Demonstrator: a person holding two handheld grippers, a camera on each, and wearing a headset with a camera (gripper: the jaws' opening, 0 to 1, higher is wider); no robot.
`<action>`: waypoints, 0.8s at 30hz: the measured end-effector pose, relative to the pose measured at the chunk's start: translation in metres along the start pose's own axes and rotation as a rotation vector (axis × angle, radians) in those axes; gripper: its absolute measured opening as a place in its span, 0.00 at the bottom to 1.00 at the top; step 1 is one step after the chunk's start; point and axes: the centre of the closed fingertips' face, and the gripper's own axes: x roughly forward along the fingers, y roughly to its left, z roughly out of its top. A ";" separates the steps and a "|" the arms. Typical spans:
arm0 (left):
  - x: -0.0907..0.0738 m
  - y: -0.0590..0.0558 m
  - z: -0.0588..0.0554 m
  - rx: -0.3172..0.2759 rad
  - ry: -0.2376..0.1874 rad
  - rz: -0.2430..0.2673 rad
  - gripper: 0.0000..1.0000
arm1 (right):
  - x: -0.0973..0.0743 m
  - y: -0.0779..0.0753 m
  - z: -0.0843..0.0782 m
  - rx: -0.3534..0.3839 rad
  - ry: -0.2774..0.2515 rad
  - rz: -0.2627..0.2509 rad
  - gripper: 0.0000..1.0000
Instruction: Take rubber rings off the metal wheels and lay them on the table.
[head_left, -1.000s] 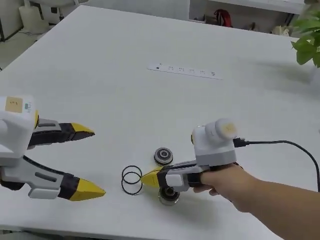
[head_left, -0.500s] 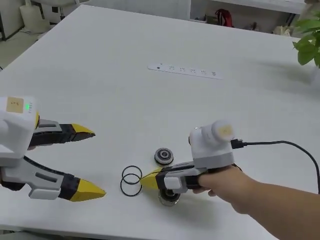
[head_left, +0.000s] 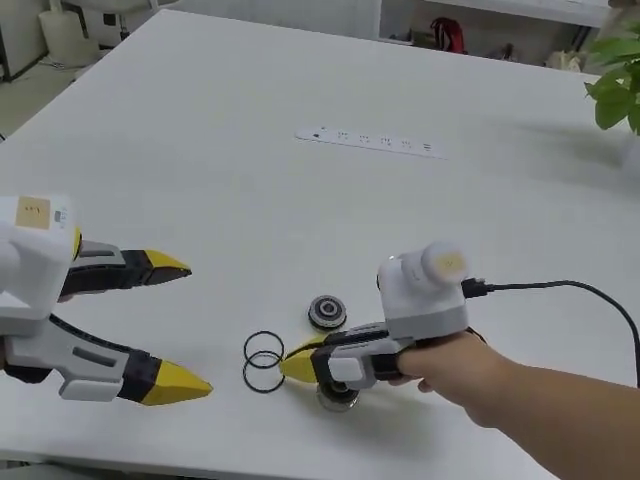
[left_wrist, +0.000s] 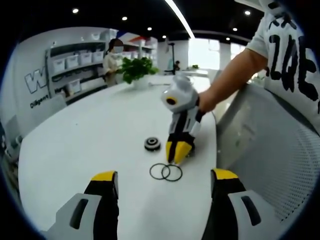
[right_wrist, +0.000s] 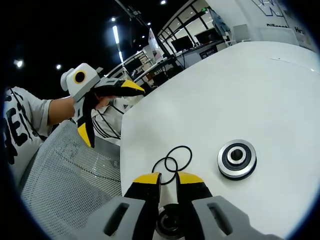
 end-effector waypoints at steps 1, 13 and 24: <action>0.000 0.000 0.000 0.000 0.000 0.001 0.76 | 0.000 0.000 0.000 0.000 -0.001 0.000 0.10; 0.000 0.003 0.004 0.004 -0.003 0.007 0.76 | -0.013 0.005 0.018 -0.017 -0.056 0.008 0.17; 0.001 0.008 0.013 0.017 -0.011 0.012 0.76 | -0.032 0.004 0.035 -0.021 -0.129 -0.011 0.21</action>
